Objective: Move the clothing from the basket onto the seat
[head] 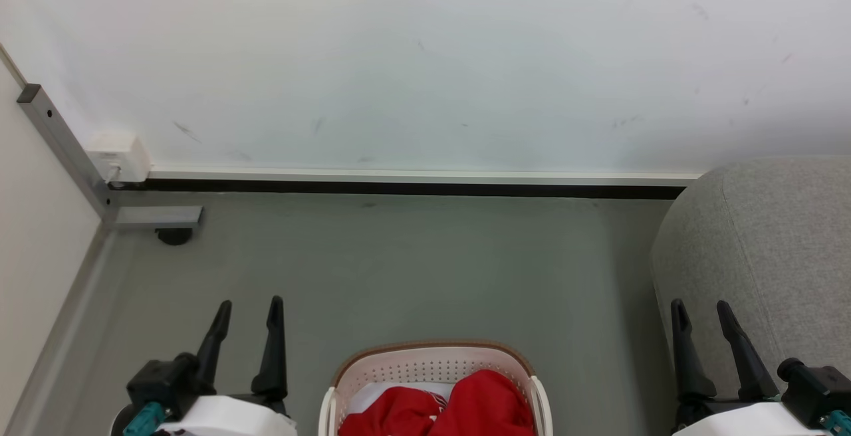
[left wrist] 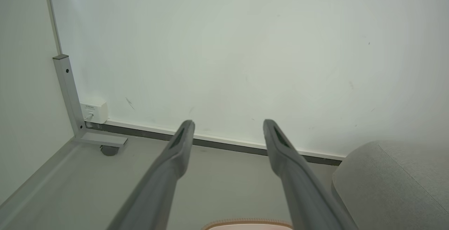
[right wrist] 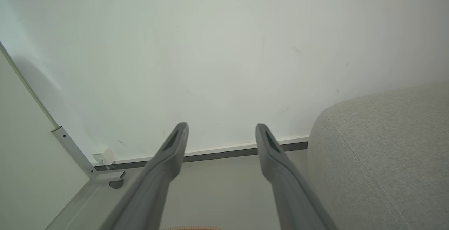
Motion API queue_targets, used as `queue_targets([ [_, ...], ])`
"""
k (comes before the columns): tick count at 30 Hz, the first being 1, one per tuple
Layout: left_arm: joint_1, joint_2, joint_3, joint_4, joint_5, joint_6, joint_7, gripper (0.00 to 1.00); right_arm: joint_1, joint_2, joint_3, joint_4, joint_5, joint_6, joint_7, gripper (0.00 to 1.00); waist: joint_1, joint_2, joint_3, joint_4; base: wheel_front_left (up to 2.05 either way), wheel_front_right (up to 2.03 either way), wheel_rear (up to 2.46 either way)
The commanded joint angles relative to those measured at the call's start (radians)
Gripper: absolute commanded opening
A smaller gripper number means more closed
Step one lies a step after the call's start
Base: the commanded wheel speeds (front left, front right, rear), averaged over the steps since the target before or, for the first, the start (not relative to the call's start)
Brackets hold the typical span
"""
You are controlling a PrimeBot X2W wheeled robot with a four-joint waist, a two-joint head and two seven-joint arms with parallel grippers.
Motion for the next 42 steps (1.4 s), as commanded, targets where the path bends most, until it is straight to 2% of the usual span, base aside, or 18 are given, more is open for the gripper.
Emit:
queue_targets([
  [1, -0.010, 0.007, -0.001, -0.007, 0.020, -0.001, -0.006, 1.00, -0.015, -0.009, 0.003, -0.001, -0.017, -0.002, -0.006, 1.00, 0.0000, 0.0000, 0.000, 0.000, 0.00, 0.00, 0.00],
  [31, -0.015, -0.019, 0.021, -0.007, 0.242, -0.032, -0.062, 1.00, -0.015, -0.010, 0.022, -0.008, -0.153, -0.002, -0.064, 1.00, 0.0000, 0.0000, 0.002, 0.004, 0.00, 0.00, 0.00],
  [42, -0.013, -0.024, 0.031, -0.004, 0.230, -0.041, -0.062, 1.00, -0.014, -0.010, 0.027, -0.003, -0.135, -0.002, -0.062, 1.00, 0.0000, 0.0000, 0.004, 0.005, 0.00, 0.00, 0.00],
])
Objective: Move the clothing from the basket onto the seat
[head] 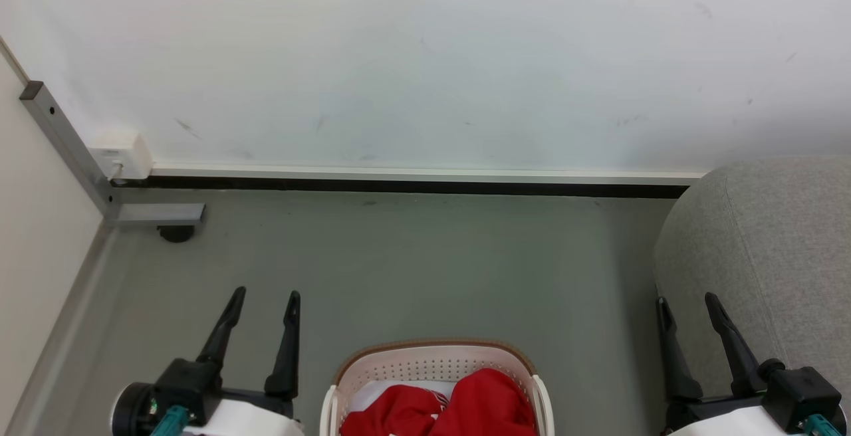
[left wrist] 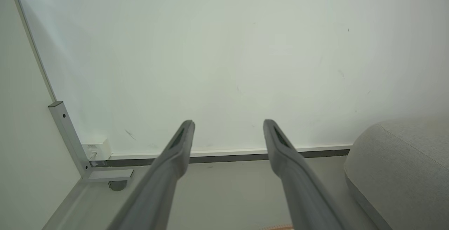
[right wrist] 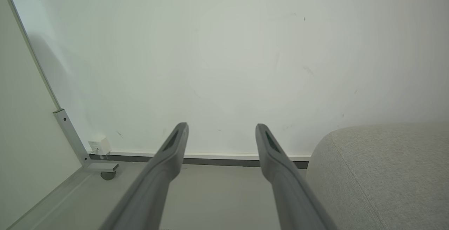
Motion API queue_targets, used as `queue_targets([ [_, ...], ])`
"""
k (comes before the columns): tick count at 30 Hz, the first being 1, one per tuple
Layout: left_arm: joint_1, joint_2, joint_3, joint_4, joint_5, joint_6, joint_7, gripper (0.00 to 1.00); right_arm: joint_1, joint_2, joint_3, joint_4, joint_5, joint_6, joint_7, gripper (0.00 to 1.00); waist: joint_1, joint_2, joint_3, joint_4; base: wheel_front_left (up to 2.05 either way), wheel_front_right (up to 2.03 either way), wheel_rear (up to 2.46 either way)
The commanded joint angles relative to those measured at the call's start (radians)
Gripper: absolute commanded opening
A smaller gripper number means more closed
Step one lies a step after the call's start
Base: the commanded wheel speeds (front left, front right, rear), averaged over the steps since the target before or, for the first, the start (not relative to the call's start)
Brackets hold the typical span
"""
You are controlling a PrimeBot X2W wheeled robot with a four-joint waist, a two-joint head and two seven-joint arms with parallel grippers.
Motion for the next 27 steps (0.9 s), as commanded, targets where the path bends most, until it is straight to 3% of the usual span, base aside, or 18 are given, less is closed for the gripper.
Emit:
queue_targets([
  [1, -0.003, 0.002, 0.003, -0.001, 0.003, -0.001, -0.002, 1.00, -0.008, -0.006, 0.002, 0.001, 0.004, -0.002, -0.003, 1.00, 0.0000, 0.0000, 0.000, 0.000, 0.00, 0.00, 0.00],
  [27, -0.010, -0.001, 0.028, 0.024, -0.053, -0.009, -0.002, 1.00, -0.013, -0.006, 0.010, 0.000, 0.010, -0.002, -0.003, 1.00, 0.0000, 0.0000, 0.018, -0.025, 0.00, 0.00, 0.00],
])
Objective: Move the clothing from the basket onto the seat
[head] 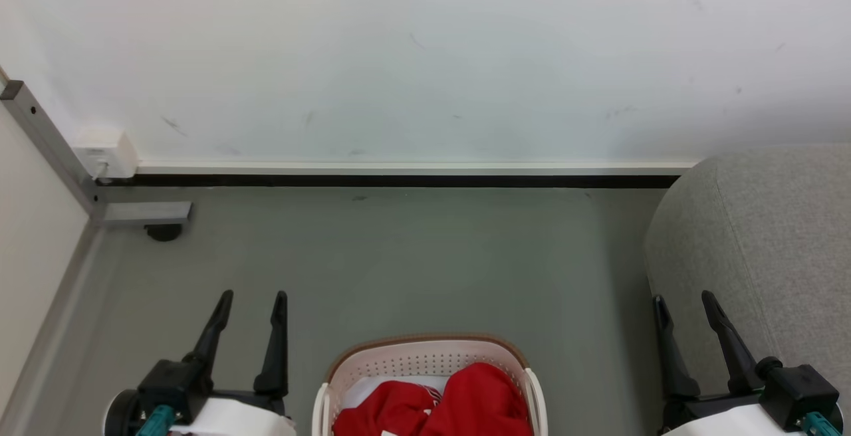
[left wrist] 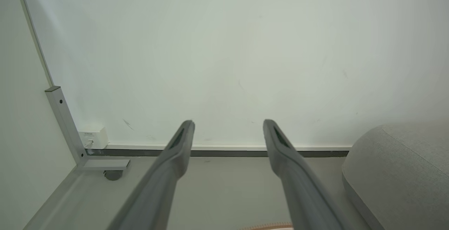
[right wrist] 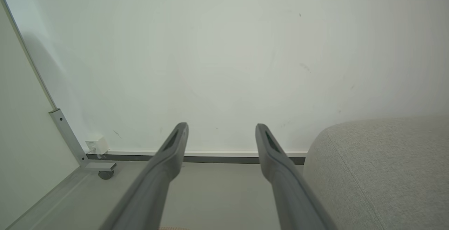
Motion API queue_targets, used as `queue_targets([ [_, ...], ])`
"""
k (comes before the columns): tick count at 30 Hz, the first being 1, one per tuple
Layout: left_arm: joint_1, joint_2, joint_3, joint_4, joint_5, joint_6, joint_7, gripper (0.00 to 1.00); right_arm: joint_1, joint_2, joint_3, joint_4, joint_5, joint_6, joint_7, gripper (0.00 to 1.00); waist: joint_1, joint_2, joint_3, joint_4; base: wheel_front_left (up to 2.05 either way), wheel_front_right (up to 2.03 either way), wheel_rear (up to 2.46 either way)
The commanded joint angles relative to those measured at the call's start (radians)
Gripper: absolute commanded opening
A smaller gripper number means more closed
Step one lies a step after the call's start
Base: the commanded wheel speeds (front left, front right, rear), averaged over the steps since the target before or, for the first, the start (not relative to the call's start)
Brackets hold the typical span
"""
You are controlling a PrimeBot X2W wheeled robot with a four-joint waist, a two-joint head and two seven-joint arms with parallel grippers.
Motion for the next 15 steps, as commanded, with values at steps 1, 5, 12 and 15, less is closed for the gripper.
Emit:
queue_targets([
  [1, -0.007, 0.002, 0.002, -0.001, -0.014, 0.003, -0.001, 1.00, -0.010, -0.006, 0.001, -0.002, 0.001, -0.002, -0.003, 1.00, 0.0000, 0.0000, 0.008, -0.007, 0.00, 0.00, 0.00],
  [5, -0.013, 0.002, 0.002, -0.002, -0.022, 0.003, -0.001, 1.00, -0.018, -0.006, 0.002, -0.006, 0.000, -0.002, -0.003, 1.00, 0.0000, 0.0000, 0.023, -0.019, 0.00, 0.00, 0.00],
  [12, -0.036, 0.002, 0.007, 0.004, -0.025, -0.004, -0.001, 1.00, -0.037, -0.006, 0.000, -0.015, -0.006, -0.002, -0.003, 1.00, 0.0000, 0.0000, 0.075, -0.055, 0.00, 0.00, 0.00],
  [15, -0.050, 0.003, 0.010, 0.013, -0.027, -0.010, -0.001, 1.00, -0.054, -0.006, 0.003, -0.019, -0.006, -0.002, -0.003, 1.00, 0.0000, 0.0000, 0.105, -0.075, 0.00, 0.00, 0.00],
])
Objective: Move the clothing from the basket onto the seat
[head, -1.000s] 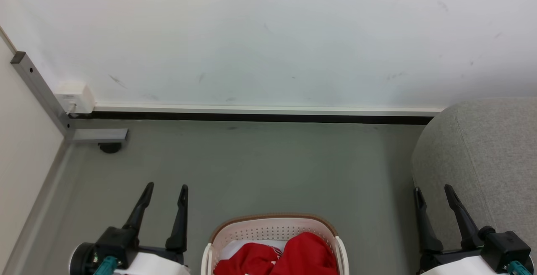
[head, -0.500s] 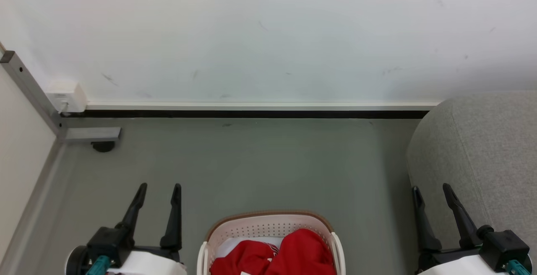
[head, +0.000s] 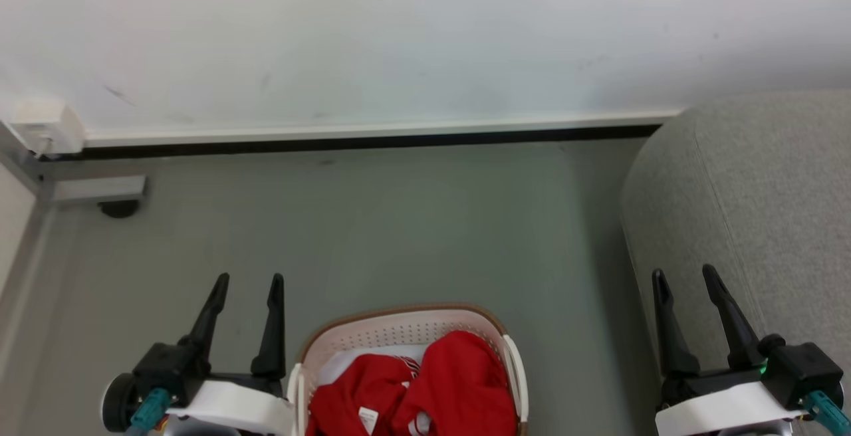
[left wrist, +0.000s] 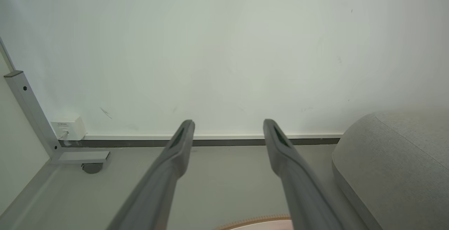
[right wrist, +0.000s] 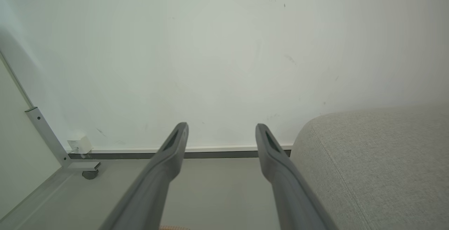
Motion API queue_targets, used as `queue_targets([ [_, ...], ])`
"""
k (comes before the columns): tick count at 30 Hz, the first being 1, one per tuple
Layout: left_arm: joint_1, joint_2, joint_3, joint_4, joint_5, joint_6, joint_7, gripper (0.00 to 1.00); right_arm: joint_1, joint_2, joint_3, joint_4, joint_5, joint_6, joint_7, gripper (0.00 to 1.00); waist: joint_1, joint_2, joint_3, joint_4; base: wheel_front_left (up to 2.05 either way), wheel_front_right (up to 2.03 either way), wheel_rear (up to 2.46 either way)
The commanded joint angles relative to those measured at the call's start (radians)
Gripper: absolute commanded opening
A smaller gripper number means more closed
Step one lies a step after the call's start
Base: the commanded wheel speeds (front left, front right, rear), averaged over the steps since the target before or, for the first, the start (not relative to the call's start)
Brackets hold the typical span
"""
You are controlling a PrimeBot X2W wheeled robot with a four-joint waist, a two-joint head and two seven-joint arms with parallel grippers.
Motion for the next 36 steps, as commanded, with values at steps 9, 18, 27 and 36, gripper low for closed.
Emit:
queue_targets([
  [9, -0.069, 0.003, 0.001, 0.092, -0.004, -0.029, -0.001, 1.00, -0.068, -0.005, 0.005, -0.027, 0.003, -0.002, -0.002, 1.00, 0.0000, 0.0000, 0.126, -0.083, 0.00, 0.00, 0.00],
  [18, -0.175, 0.021, -0.050, 0.344, 0.016, -0.048, -0.001, 1.00, -0.113, -0.005, 0.008, -0.049, 0.020, -0.002, -0.002, 1.00, 0.0000, 0.0000, 0.222, -0.137, 0.00, 0.00, 0.00],
  [27, -0.332, 0.098, -0.154, 0.612, 0.080, -0.051, -0.001, 1.00, -0.150, -0.004, -0.008, -0.086, 0.051, -0.002, -0.002, 1.00, 0.0000, 0.0000, 0.326, -0.192, 0.00, 0.00, 0.00],
  [36, -0.501, 0.168, -0.279, 0.876, 0.154, -0.051, 0.014, 1.00, -0.190, -0.004, 0.004, -0.112, 0.109, -0.002, -0.002, 1.00, 0.0000, 0.0000, 0.448, -0.245, 0.00, 0.00, 0.00],
])
